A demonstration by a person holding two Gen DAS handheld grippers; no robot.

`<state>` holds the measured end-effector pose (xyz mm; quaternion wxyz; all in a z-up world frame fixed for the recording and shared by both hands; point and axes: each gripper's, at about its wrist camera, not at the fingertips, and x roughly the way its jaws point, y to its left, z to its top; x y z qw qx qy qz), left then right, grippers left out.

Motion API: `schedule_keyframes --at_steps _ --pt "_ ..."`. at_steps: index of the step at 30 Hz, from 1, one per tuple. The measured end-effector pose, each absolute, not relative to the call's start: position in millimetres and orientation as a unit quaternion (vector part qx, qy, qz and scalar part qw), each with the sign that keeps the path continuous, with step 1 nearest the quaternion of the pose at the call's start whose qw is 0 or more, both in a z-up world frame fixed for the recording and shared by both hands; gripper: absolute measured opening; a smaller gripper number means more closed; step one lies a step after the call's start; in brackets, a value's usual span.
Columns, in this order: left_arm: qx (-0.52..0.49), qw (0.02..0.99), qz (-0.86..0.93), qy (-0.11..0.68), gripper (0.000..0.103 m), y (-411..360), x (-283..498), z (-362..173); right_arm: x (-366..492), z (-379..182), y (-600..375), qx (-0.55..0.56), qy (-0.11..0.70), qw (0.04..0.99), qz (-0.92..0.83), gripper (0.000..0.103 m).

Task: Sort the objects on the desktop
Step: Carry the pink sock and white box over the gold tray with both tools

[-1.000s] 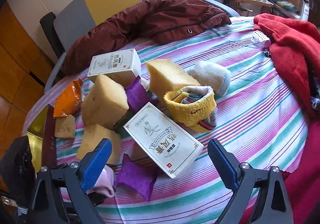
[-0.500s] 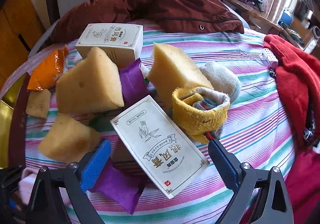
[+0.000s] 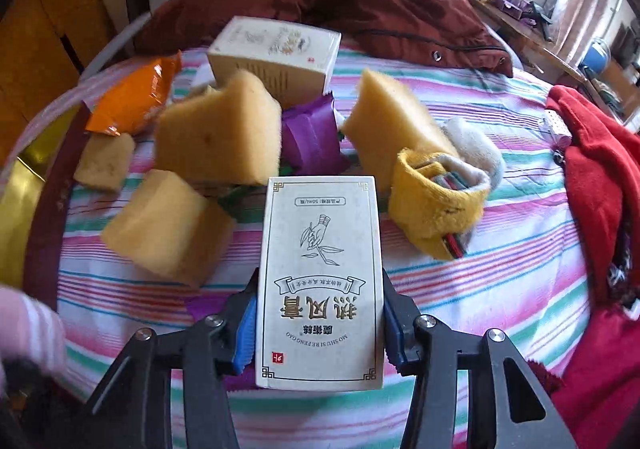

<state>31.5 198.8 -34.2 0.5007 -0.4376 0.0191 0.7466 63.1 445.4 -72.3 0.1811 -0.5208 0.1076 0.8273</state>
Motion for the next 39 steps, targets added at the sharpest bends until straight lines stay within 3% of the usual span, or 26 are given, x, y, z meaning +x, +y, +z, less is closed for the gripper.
schedule_keyframes --at_steps 8,13,18,25,39 --pt "-0.422 0.416 0.805 -0.026 0.046 131.3 4.5 -12.4 105.0 -16.0 445.2 -0.436 0.131 0.202 0.867 0.051" --pt "-0.428 0.332 0.839 -0.044 0.046 79.1 -22.2 -19.9 85.0 31.6 387.0 -0.389 0.131 0.117 0.904 0.051" --pt "-0.439 0.247 0.863 -0.025 0.046 23.8 -39.1 -36.5 43.0 43.8 318.9 -0.39 0.111 0.019 0.914 0.051" --pt "-0.47 0.182 0.863 -0.03 0.046 -26.2 -48.0 -68.9 -45.0 20.6 207.4 -0.443 0.078 -0.126 0.884 0.051" --pt "-0.466 0.173 0.867 -0.039 0.048 -44.1 -51.7 -75.0 -194.7 -64.6 125.3 -0.551 0.06 -0.142 0.82 0.051"
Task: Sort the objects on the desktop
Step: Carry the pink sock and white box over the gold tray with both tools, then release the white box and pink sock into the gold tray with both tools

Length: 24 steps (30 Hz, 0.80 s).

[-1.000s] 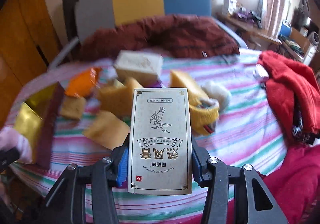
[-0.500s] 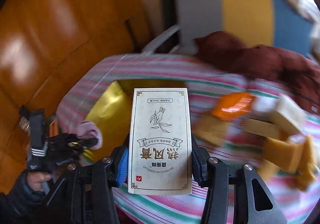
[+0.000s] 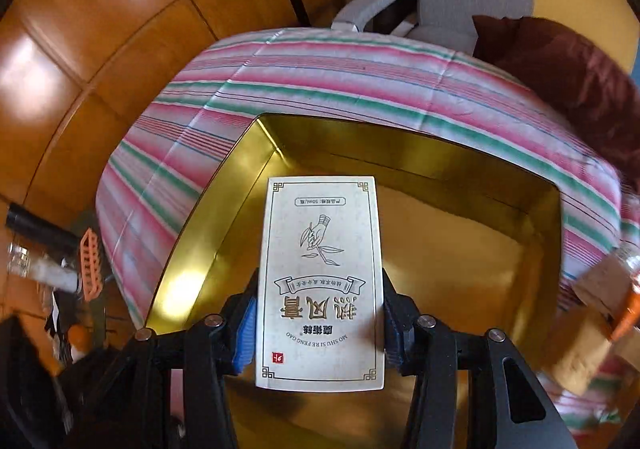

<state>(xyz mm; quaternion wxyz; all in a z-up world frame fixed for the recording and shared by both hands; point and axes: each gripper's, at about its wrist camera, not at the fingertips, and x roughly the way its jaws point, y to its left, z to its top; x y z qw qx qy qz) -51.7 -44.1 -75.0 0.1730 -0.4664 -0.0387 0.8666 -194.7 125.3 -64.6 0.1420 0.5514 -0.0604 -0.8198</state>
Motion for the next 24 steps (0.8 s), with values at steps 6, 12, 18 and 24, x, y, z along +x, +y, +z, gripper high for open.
schedule_keyframes --at_steps 6,12,18,24 --pt "-0.471 0.17 0.864 -0.047 0.051 -50.4 -53.4 -76.6 -233.0 -80.6 106.2 0.573 -0.077 0.12 -0.807 0.051" --pt "-0.468 0.165 0.867 -0.05 0.051 -54.2 -51.6 -74.4 -255.2 -85.7 90.1 0.582 -0.109 0.111 -0.798 0.053" --pt "-0.46 0.159 0.872 -0.049 0.052 -56.7 -50.7 -68.0 -263.8 -80.8 84.6 0.577 -0.169 0.143 -0.786 0.063" --pt "-0.45 0.142 0.881 -0.023 0.053 -57.6 -51.7 -61.5 -246.6 -68.3 97.8 0.56 -0.182 0.155 -0.794 0.068"
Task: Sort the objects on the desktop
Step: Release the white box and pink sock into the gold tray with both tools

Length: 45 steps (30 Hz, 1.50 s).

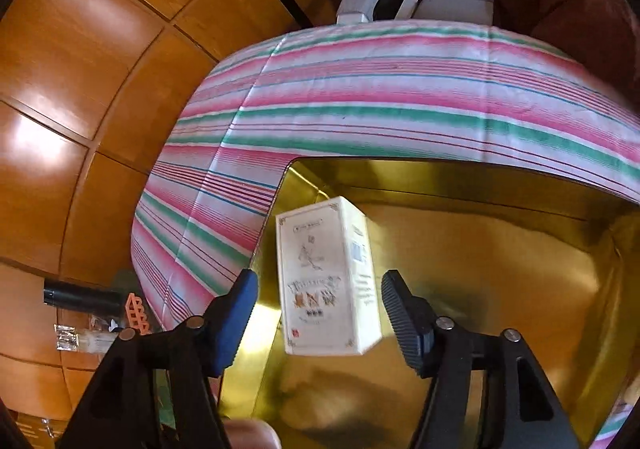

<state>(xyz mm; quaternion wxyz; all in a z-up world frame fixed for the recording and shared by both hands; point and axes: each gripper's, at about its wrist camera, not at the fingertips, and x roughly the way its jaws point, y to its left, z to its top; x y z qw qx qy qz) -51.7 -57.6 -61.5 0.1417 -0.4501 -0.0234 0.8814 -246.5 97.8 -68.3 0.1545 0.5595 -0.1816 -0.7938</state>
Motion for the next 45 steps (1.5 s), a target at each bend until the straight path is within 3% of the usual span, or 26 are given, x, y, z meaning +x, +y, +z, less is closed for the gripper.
schedule_keyframes --at_steps 8,16,23,37,45 --pt "-0.447 0.129 0.885 -0.023 0.055 -70.7 -54.2 -54.2 -198.5 -43.5 127.9 0.513 -0.148 0.143 -0.833 0.075" --pt "-0.428 0.148 0.89 -0.055 0.055 -67.0 -45.7 -40.5 -134.2 -16.1 145.8 0.456 -0.06 0.124 -0.879 0.077" --pt "-0.43 0.186 0.881 -0.064 0.055 -41.8 -34.8 -34.5 -102.0 -12.6 186.7 0.44 -0.054 0.088 -0.892 0.082" --pt "-0.445 0.275 0.852 -0.014 0.055 44.1 -20.9 -28.1 -34.1 3.4 350.1 0.416 -0.081 -0.05 -0.904 0.083" --pt "-0.45 0.326 0.831 0.015 0.055 89.7 -13.2 -26.7 -20.2 19.6 435.1 0.417 -0.019 -0.118 -0.901 0.085"
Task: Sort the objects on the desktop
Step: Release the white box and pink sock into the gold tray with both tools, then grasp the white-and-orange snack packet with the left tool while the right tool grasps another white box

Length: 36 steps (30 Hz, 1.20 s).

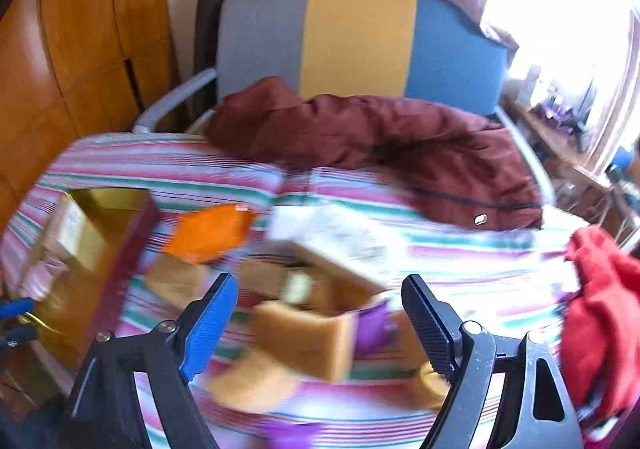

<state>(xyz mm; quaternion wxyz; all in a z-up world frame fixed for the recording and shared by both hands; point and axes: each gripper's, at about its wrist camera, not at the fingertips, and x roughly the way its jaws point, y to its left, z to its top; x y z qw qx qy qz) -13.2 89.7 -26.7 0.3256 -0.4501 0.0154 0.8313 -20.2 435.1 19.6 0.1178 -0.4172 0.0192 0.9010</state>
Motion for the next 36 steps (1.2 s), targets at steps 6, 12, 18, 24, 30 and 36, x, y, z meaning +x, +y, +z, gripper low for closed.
schedule_keyframes --at_steps 6,12,18,24,30,36 --pt "-0.454 0.349 0.819 0.036 0.055 116.6 -11.4 -25.8 -46.6 1.5 451.4 -0.451 -0.076 0.091 0.885 0.097" --pt "-0.465 0.354 0.81 0.041 0.056 130.2 -18.1 -29.2 -87.3 -28.0 457.2 -0.491 -0.162 0.058 0.854 0.103" --pt "-0.48 0.36 0.799 0.034 0.056 138.1 -25.6 -38.2 -115.5 -50.0 459.6 -0.533 -0.215 0.012 0.818 0.103" --pt "-0.487 0.364 0.793 0.038 0.056 147.5 -31.9 -40.4 -127.6 -59.2 465.1 -0.542 -0.216 0.001 0.812 0.103" --pt "-0.483 0.373 0.792 0.037 0.056 158.3 -43.4 -31.3 -128.8 -64.2 470.0 -0.535 -0.185 0.003 0.824 0.064" --pt "-0.463 0.375 0.8 0.067 0.056 186.8 -63.7 -12.7 -120.8 -60.6 469.4 -0.514 -0.162 0.01 0.843 0.058"
